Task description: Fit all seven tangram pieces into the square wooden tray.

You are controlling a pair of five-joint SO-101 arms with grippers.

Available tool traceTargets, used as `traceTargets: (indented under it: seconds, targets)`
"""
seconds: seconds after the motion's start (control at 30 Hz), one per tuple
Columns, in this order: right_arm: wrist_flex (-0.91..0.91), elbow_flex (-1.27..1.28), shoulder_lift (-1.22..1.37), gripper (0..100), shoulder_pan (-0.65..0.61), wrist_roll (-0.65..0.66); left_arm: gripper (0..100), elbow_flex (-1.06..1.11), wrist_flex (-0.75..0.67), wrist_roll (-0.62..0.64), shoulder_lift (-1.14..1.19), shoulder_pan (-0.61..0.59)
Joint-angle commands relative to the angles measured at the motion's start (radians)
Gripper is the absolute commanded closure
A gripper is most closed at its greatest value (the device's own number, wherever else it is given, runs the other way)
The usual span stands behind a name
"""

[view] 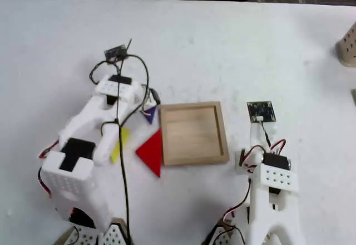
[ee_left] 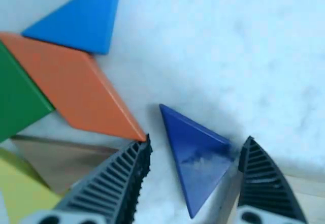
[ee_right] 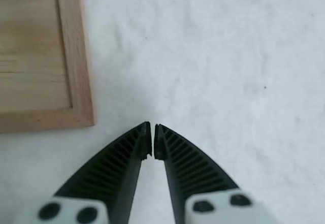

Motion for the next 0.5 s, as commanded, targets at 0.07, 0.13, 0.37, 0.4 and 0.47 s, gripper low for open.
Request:
traceTargets:
  seconds: [0.07, 0.13, 0.37, 0.4, 0.47]
  targets:
    - [-0.007, -0.015, -0.019, 98.1, -0.007, 0.012, 80, -0.038, 0.011, 0.005, -0.001, 0.016]
    - [-0.007, -0.015, -0.019, 98.1, -0.008, 0.012, 83, -0.040, 0.006, 0.005, -0.001, 0.016]
    - [-0.007, -0.014, -0.019, 98.1, -0.008, 0.012, 72, -0.052, 0.014, -0.071, 0.001, 0.016]
    - [-0.007, -0.014, -0.019, 98.1, -0.008, 0.012, 71, -0.052, 0.014, -0.072, 0.001, 0.016]
    - [-0.007, -0.014, -0.019, 98.1, -0.008, 0.012, 69, -0.052, 0.014, -0.077, 0.001, 0.019]
